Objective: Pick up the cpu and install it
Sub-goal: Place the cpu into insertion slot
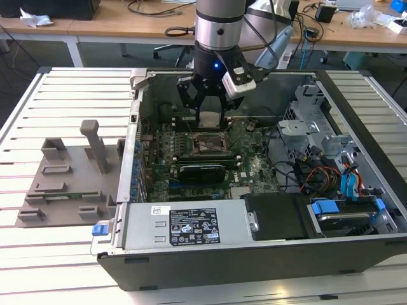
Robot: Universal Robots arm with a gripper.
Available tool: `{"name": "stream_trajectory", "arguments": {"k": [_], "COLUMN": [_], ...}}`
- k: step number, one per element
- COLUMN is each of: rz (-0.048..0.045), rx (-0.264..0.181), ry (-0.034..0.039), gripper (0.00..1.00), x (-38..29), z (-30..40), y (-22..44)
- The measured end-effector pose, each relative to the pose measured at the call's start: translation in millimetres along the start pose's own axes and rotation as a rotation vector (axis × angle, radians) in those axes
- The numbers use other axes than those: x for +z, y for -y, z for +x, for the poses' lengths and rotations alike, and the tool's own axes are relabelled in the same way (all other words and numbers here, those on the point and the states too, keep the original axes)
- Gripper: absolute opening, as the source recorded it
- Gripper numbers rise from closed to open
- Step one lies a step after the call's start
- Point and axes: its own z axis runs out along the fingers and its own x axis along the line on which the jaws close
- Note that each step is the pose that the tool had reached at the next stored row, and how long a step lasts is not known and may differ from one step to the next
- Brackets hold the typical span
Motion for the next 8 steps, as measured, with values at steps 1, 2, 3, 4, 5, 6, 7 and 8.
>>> {"name": "stream_trajectory", "arguments": {"k": [1, 2, 3, 4, 5, 6, 7, 8], "rz": [0.0, 0.0001, 0.0002, 0.0002, 0.0001, 0.0001, 0.0002, 0.0001], "rx": [0.01, 0.021, 0.039, 0.048, 0.057, 0.066, 0.078, 0.086], "ry": [-0.0003, -0.0005, -0.001, -0.0013, -0.0015, -0.0017, -0.002, -0.0022], "gripper": [0.55, 0.55, 0.55, 0.55, 0.55, 0.55, 0.55, 0.55], "x": [0.0, 0.0, 0.0, 0.0, 0.1, 0.1, 0.1, 0.1], "z": [0.0, 0.0, 0.0, 0.0, 0.0, 0.0, 0.0, 0.0], "y": [0.0, 0.0, 0.0, 0.0, 0.0, 0.0, 0.0, 0.0]}}
